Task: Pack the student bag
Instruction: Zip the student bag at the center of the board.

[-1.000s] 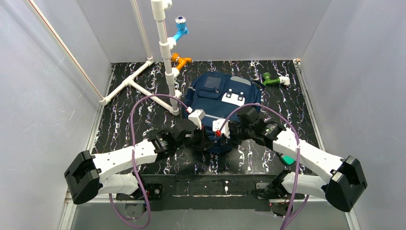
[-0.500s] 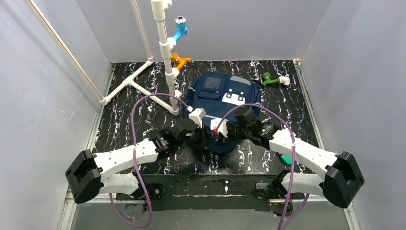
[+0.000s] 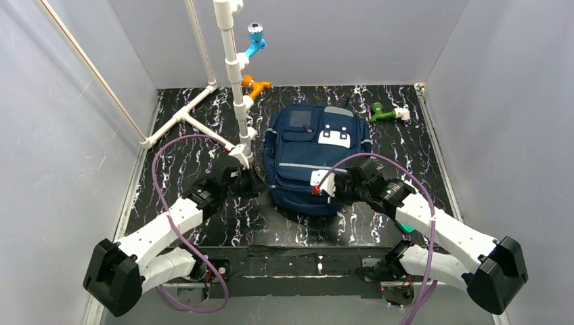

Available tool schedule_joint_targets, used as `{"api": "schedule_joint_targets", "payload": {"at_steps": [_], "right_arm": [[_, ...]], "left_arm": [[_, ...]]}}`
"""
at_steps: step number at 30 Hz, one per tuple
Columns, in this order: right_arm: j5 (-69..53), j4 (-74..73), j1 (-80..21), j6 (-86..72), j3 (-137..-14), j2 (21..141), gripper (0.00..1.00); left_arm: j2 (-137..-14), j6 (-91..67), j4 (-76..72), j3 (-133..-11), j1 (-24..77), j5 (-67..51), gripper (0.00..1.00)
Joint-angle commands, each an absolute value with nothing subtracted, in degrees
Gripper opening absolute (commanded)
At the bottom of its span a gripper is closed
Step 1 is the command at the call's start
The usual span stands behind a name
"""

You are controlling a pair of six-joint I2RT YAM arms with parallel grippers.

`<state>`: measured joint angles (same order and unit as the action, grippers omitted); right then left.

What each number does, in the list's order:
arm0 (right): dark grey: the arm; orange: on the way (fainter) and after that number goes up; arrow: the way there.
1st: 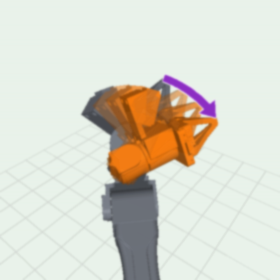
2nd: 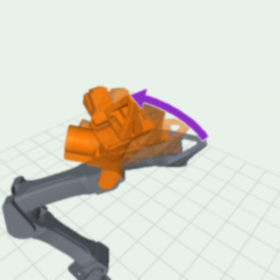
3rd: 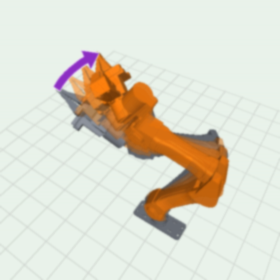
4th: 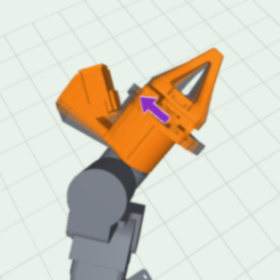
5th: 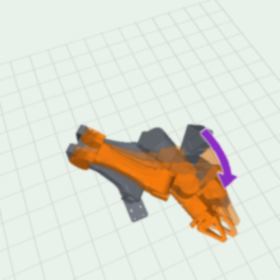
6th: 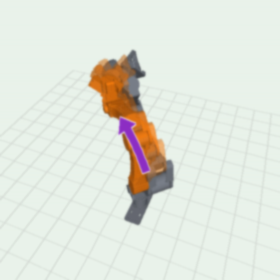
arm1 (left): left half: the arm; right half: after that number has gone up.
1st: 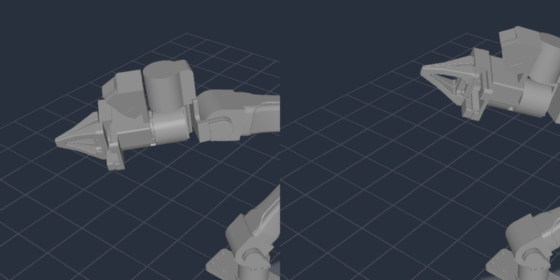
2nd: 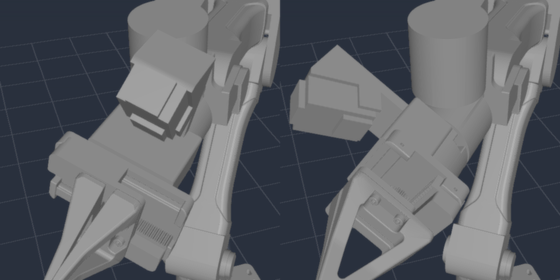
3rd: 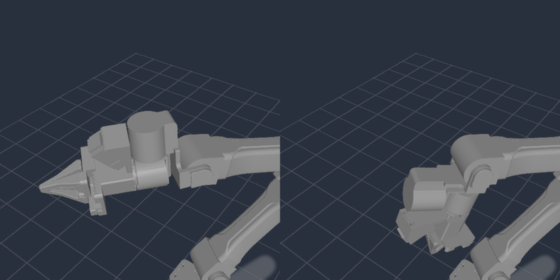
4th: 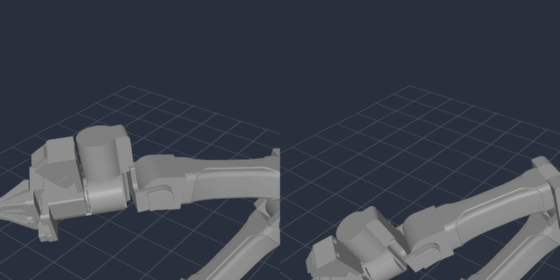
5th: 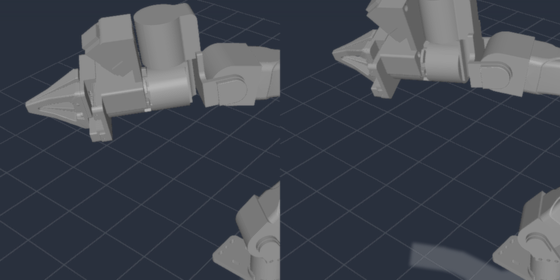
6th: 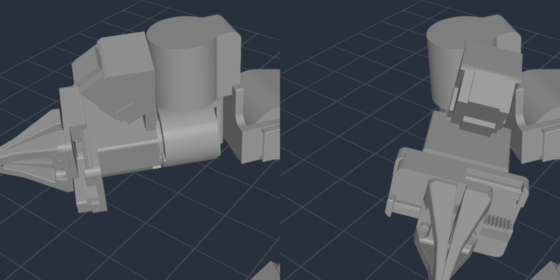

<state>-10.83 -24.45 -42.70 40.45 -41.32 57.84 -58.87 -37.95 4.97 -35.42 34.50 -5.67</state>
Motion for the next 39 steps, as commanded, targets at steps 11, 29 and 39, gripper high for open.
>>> {"api": "schedule_joint_targets", "payload": {"at_steps": [11,29,39], "right_arm": [[-21.9,-35.6,-43.7,35.5,-54.3,58.9,0.65],[-8.4,-22.5,-50.7,30.5,-42.7,61.9,0.43],[-1.6,-26.7,-50.7,31.3,-41.8,56.8,0.01]], "left_arm": [[-67.0,-39.6,-4.7,-44.3,47.8,-14.7,0.0],[-69.4,-42.6,-8.3,-47.1,52.0,-13.8,0.0],[-64.3,-41.7,1.7,-39.8,46.4,3.2,0.0]]}}
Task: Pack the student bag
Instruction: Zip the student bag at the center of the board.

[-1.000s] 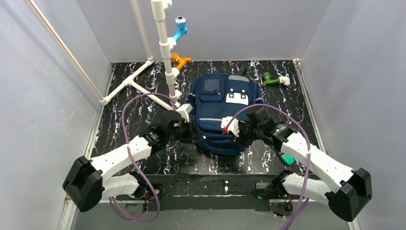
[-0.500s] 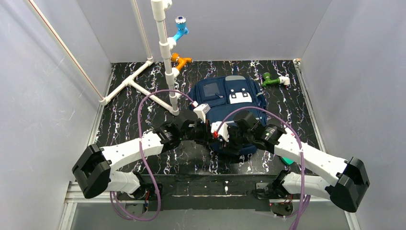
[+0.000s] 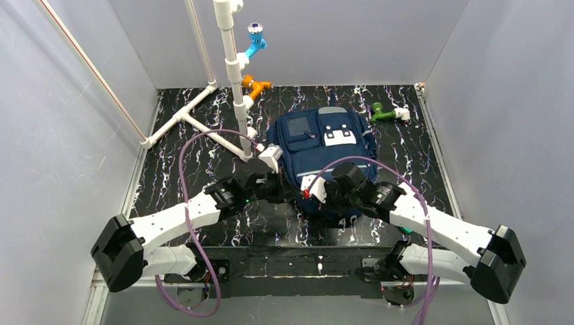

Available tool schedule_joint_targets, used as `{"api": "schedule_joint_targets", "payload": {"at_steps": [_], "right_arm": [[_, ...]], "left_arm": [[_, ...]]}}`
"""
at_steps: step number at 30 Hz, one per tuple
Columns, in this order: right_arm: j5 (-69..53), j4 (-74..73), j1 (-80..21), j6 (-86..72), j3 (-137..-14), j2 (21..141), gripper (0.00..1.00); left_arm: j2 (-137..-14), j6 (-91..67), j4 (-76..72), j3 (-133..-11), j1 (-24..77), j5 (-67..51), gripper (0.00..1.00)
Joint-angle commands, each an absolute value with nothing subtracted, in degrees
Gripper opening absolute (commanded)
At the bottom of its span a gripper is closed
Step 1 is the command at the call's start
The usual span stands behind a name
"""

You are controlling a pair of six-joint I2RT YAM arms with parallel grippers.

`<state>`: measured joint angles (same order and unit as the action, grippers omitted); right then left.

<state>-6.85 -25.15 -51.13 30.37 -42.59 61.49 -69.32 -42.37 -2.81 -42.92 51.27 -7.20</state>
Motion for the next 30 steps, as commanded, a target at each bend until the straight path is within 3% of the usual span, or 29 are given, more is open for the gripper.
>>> {"api": "schedule_joint_targets", "payload": {"at_steps": [1,4,6,10,13,14,15,18,24,30], "right_arm": [[-1.9,-26.6,-50.7,31.1,-41.0,55.4,0.01],[-4.2,-26.9,-50.7,30.9,-39.0,51.2,0.01],[-14.9,-28.6,-50.7,33.6,-39.5,49.5,0.01],[-19.1,-27.7,-50.8,33.0,-39.6,49.9,0.01],[-20.7,-26.9,-51.0,31.0,-39.6,50.1,0.01],[-20.9,-25.9,-51.2,29.4,-39.5,50.1,0.01],[-21.4,-24.8,-51.4,27.7,-39.3,50.1,0.01],[-22.5,-22.7,-51.9,24.6,-39.0,51.2,0.01],[-23.6,-17.9,-54.5,19.9,-38.4,55.6,0.04],[-19.3,-0.2,-60.8,7.6,-36.9,62.5,0.11]], "left_arm": [[-63.5,-41.3,2.1,-38.2,44.2,3.4,0.0],[-63.8,-37.6,3.4,-36.4,33.5,1.6,0.0],[-70.0,-33.7,2.8,-39.1,28.5,4.2,0.0],[-84.7,-33.2,3.5,-47.1,26.7,8.2,0.0],[-86.3,-31.3,2.5,-48.2,26.3,3.2,0.0],[-85.7,-31.2,3.0,-48.4,26.3,0.4,0.04],[-83.9,-31.3,4.1,-48.2,26.3,-2.6,0.22],[-77.9,-32.2,5.2,-46.1,26.3,-4.4,0.37],[-63.5,-34.7,8.9,-41.4,26.3,-8.3,0.52],[-51.6,-36.8,12.8,-38.2,26.2,-14.0,0.61]]}}
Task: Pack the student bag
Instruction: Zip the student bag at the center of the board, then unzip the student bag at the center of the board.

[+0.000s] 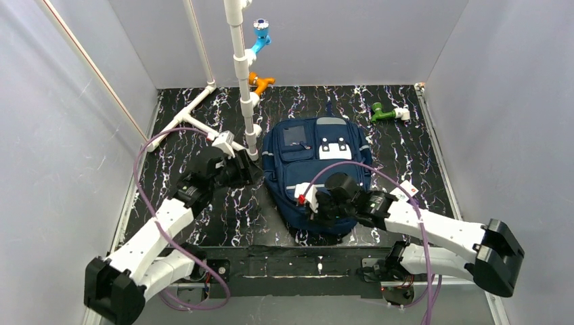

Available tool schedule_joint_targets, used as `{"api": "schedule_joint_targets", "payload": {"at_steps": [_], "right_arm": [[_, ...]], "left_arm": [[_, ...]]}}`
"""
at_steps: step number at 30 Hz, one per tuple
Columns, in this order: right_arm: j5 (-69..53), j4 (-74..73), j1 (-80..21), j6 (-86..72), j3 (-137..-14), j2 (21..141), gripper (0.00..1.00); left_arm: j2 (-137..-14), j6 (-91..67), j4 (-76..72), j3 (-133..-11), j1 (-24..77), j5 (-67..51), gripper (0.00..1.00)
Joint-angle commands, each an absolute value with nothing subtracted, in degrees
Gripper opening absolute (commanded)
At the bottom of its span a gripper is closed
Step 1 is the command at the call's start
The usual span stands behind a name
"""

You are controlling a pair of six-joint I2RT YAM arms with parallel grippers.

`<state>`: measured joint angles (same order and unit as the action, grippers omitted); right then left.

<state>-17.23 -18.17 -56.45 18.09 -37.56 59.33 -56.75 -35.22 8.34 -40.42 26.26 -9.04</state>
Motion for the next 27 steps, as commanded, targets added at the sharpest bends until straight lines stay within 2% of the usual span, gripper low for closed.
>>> {"api": "schedule_joint_targets", "payload": {"at_steps": [1,7,13,18,24,27], "right_arm": [[-18.1,2.9,-62.0,5.9,-36.9,64.5,0.11],[-10.5,4.3,-67.5,-0.7,-45.1,80.2,0.11],[-9.2,2.1,-68.9,-2.9,-51.5,88.0,0.13],[-5.1,-2.1,-68.9,-4.8,-56.6,91.5,0.32],[-6.1,-8.5,-68.9,-3.3,-60.3,92.2,0.46],[-2.9,-10.5,-68.8,-2.9,-61.0,89.3,0.61]], "left_arm": [[-50.0,-37.6,12.9,-37.6,26.2,-15.3,0.62],[-44.2,-44.2,11.1,-34.3,26.3,-20.2,0.64],[-40.3,-44.1,13.4,-33.5,26.3,-18.8,0.64],[-40.0,-42.8,15.8,-35.6,26.3,-18.1,0.64],[-39.0,-42.4,17.3,-36.4,26.2,-17.8,0.65],[-38.8,-42.9,16.9,-36.1,26.3,-18.6,0.66]]}}
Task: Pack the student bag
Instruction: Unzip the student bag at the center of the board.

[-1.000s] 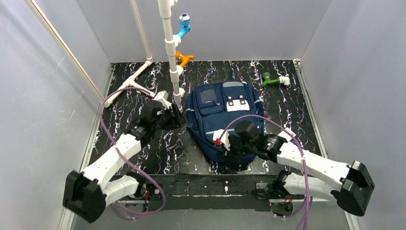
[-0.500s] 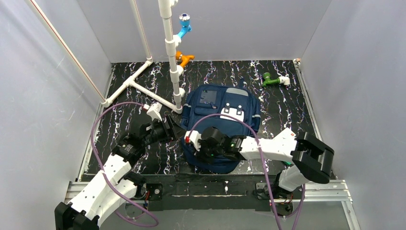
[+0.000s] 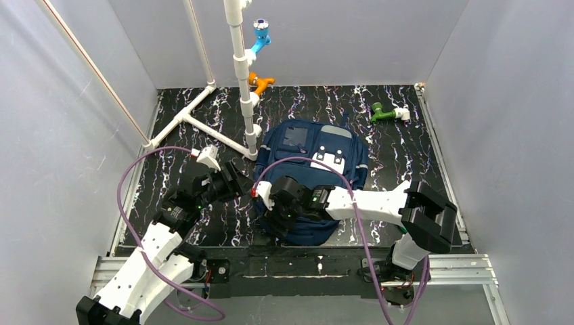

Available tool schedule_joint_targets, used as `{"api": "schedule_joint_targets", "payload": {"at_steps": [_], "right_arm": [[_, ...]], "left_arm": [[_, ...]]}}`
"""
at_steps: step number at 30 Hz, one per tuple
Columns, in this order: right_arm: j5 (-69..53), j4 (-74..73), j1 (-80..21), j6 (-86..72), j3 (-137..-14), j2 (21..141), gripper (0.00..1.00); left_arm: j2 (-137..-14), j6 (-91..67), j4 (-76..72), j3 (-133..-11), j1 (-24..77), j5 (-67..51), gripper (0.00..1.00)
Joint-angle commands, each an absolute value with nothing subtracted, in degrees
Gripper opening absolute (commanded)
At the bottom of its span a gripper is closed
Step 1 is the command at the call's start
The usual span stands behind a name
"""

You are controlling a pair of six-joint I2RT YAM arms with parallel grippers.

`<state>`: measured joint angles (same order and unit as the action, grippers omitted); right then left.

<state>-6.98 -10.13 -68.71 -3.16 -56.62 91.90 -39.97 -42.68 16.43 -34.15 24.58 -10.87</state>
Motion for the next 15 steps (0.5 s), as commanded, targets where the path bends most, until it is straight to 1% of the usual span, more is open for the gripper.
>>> {"api": "schedule_joint_targets", "payload": {"at_steps": [1,2,8,12,13,14,15], "right_arm": [[-2.6,-11.8,-68.5,-2.4,-61.7,88.4,0.65],[-2.6,-13.2,-68.1,-2.1,-62.4,87.6,0.7],[-4.4,-23.3,-64.8,-0.3,-69.5,86.1,0.86],[-7.7,-26.5,-64.0,-0.7,-72.9,85.3,0.9],[-7.8,-26.0,-63.9,-1.7,-73.2,84.7,0.95],[-7.3,-25.6,-63.4,-2.6,-73.3,84.2,0.98],[-6.6,-25.5,-62.8,-3.0,-73.3,83.5,0.98]], "left_arm": [[-38.9,-43.0,16.9,-36.2,26.3,-18.9,0.66],[-39.0,-43.0,16.8,-36.4,26.3,-19.1,0.66],[-41.1,-43.1,15.2,-37.3,26.3,-22.0,0.67],[-42.8,-43.8,14.2,-37.1,26.3,-23.7,0.67],[-42.7,-43.8,14.0,-36.8,26.3,-23.7,0.68],[-42.6,-43.9,13.8,-36.6,26.3,-23.7,0.68],[-42.4,-43.8,13.7,-36.4,26.3,-23.7,0.68]]}}
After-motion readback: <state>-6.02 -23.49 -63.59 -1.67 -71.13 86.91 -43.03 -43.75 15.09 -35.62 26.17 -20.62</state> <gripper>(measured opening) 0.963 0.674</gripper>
